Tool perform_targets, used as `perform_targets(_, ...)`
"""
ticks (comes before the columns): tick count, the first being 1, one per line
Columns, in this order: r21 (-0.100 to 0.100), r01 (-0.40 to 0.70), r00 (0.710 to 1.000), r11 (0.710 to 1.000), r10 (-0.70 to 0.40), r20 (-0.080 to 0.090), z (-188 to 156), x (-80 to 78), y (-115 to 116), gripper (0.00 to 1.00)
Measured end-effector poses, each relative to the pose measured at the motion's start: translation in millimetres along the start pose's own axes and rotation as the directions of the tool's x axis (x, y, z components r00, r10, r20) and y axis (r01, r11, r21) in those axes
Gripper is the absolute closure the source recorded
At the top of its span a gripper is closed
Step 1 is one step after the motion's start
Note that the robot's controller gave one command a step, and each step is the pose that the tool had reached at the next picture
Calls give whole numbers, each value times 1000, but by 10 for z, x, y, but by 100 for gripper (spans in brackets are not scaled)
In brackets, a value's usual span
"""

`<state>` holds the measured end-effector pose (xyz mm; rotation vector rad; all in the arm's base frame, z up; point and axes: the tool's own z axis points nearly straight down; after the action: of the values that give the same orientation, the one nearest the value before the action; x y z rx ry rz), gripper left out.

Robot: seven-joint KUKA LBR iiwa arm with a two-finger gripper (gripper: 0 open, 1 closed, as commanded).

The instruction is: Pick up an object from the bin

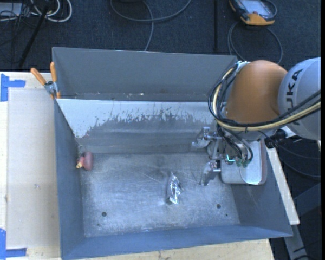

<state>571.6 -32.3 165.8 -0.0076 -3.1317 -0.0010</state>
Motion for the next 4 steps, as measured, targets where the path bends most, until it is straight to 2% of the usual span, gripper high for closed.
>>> perform_targets(1,0,-20,1000,1000,20,17,937,185,271,0)
perform_targets(2,0,-17,1000,1000,17,25,892,157,273,100)
perform_targets(3,2,84,996,996,-84,15,262,207,384,100)
perform_targets(4,1,84,996,996,-84,9,295,221,382,0)
